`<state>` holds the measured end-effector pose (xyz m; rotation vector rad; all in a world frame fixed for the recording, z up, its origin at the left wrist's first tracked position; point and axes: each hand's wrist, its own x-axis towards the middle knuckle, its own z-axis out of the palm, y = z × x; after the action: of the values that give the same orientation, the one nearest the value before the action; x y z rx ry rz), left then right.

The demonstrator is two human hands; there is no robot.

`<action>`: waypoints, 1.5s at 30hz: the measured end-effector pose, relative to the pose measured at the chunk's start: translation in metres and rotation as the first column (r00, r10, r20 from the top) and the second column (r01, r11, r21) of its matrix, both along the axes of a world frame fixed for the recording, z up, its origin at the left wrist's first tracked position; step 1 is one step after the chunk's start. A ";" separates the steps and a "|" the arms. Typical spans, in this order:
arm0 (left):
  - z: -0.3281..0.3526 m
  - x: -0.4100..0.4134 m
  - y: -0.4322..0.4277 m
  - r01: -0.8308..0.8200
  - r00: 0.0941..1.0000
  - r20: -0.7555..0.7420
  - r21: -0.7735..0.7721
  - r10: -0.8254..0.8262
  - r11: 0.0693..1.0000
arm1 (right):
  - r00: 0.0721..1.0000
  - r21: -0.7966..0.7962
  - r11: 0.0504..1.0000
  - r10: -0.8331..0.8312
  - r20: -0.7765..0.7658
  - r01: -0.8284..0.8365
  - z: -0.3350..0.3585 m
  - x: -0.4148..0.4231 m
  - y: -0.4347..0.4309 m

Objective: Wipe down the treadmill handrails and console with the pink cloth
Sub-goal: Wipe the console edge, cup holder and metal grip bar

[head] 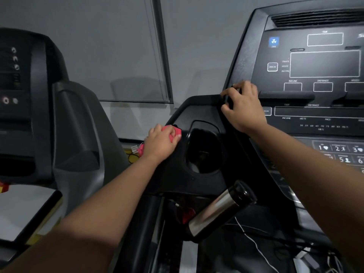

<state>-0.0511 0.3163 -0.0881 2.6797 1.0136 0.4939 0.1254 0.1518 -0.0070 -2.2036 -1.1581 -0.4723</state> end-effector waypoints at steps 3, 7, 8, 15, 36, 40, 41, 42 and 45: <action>0.002 0.011 0.010 -0.047 0.998 0.029 -0.024 0.048 0.999 | 1.000 0.005 1.000 -0.007 0.001 0.007 0.000 0.000 0.001; 0.004 0.013 0.021 -0.131 0.983 0.091 -0.268 0.160 0.954 | 1.000 0.005 1.000 0.000 -0.009 0.000 0.001 0.001 -0.001; 0.003 0.010 0.025 -0.151 0.975 0.103 -0.349 0.198 0.925 | 1.000 0.008 1.000 -0.001 -0.012 0.001 0.001 0.001 -0.002; -0.016 -0.032 0.017 -0.176 0.945 0.151 -0.511 0.289 0.842 | 1.000 0.018 1.000 -0.011 -0.020 0.011 0.001 -0.001 -0.002; 0.010 0.029 -0.010 -0.122 0.989 -0.071 0.116 0.130 0.986 | 0.998 0.015 0.999 -0.031 0.052 0.030 -0.003 -0.001 0.002; 0.010 0.037 0.011 -0.140 0.989 0.043 -0.048 0.142 0.989 | 0.998 0.016 0.999 -0.038 0.045 0.038 -0.001 0.000 0.002; 0.011 0.037 0.017 -0.159 0.983 0.066 -0.141 0.169 0.977 | 0.998 0.015 0.999 -0.042 0.038 0.042 0.000 0.000 0.002; 0.012 0.035 0.022 -0.189 0.975 0.068 -0.238 0.210 0.953 | 0.999 0.012 0.999 -0.043 0.029 0.043 -0.001 0.000 0.002; 0.014 0.026 0.024 -0.282 0.955 -0.025 -0.385 0.296 0.879 | 0.999 0.008 0.999 -0.037 0.020 0.037 -0.002 -0.002 0.000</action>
<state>-0.0249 0.3402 -0.0745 2.1783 1.3535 0.3468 0.1237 0.1522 -0.0088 -2.2217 -1.1255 -0.5151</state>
